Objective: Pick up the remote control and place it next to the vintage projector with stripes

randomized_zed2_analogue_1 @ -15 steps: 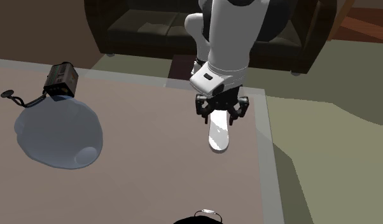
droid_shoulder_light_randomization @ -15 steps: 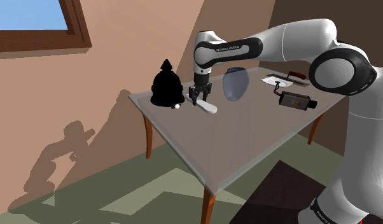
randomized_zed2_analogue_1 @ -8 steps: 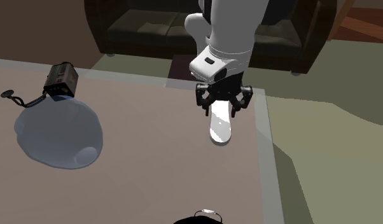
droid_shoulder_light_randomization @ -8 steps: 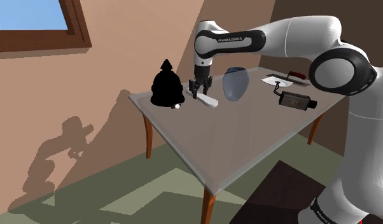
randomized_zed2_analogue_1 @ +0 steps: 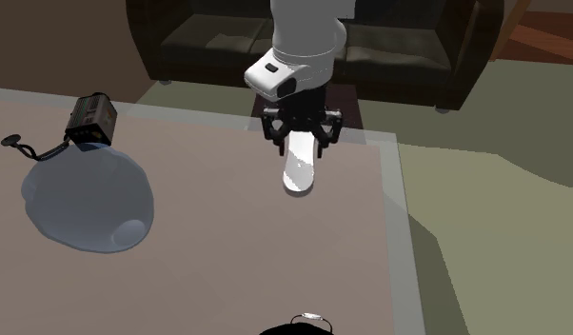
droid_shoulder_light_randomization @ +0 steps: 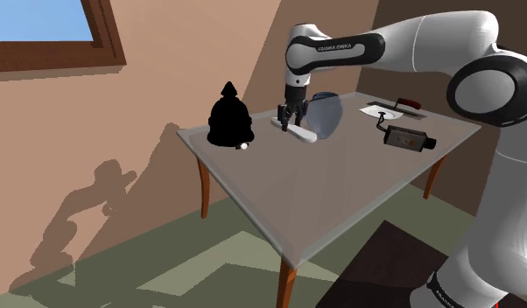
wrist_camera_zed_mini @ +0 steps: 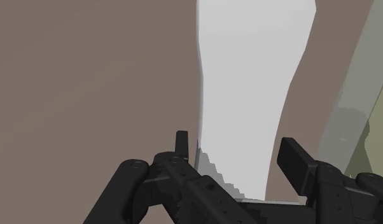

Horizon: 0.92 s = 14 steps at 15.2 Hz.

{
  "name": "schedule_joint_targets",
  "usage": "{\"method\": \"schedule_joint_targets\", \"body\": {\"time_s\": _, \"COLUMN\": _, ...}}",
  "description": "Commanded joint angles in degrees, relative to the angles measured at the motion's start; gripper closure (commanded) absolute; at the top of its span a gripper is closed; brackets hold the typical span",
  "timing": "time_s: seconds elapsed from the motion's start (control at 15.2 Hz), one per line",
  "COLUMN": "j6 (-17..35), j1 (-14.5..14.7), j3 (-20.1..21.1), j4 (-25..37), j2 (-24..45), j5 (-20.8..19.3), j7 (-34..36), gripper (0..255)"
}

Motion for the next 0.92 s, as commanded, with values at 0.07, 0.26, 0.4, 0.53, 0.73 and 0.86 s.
{"method": "schedule_joint_targets", "body": {"time_s": 0.07, "j6": 1.32, "j1": -2.03, "j3": -1.28, "j4": -5.41, "j2": -4.04, "j5": 0.17, "j7": -3.42, "gripper": 255}}
{"method": "schedule_joint_targets", "body": {"time_s": 0.26, "j6": 2.18, "j1": -4.01, "j3": -2.78, "j4": -9.28, "j2": -6.99, "j5": 0.23, "j7": -6.93, "gripper": 255}}
{"method": "schedule_joint_targets", "body": {"time_s": 0.4, "j6": 2.61, "j1": -5.32, "j3": -3.85, "j4": -11.45, "j2": -8.69, "j5": 0.20, "j7": -9.32, "gripper": 255}}
{"method": "schedule_joint_targets", "body": {"time_s": 0.53, "j6": 2.95, "j1": -6.62, "j3": -4.99, "j4": -13.31, "j2": -10.17, "j5": 0.13, "j7": -11.75, "gripper": 255}}
{"method": "schedule_joint_targets", "body": {"time_s": 0.73, "j6": 3.31, "j1": -8.56, "j3": -6.78, "j4": -15.55, "j2": -12.01, "j5": -0.04, "j7": -15.46, "gripper": 255}}
{"method": "schedule_joint_targets", "body": {"time_s": 0.86, "j6": 3.46, "j1": -9.86, "j3": -8.03, "j4": -16.70, "j2": -12.96, "j5": -0.18, "j7": -17.98, "gripper": 255}}
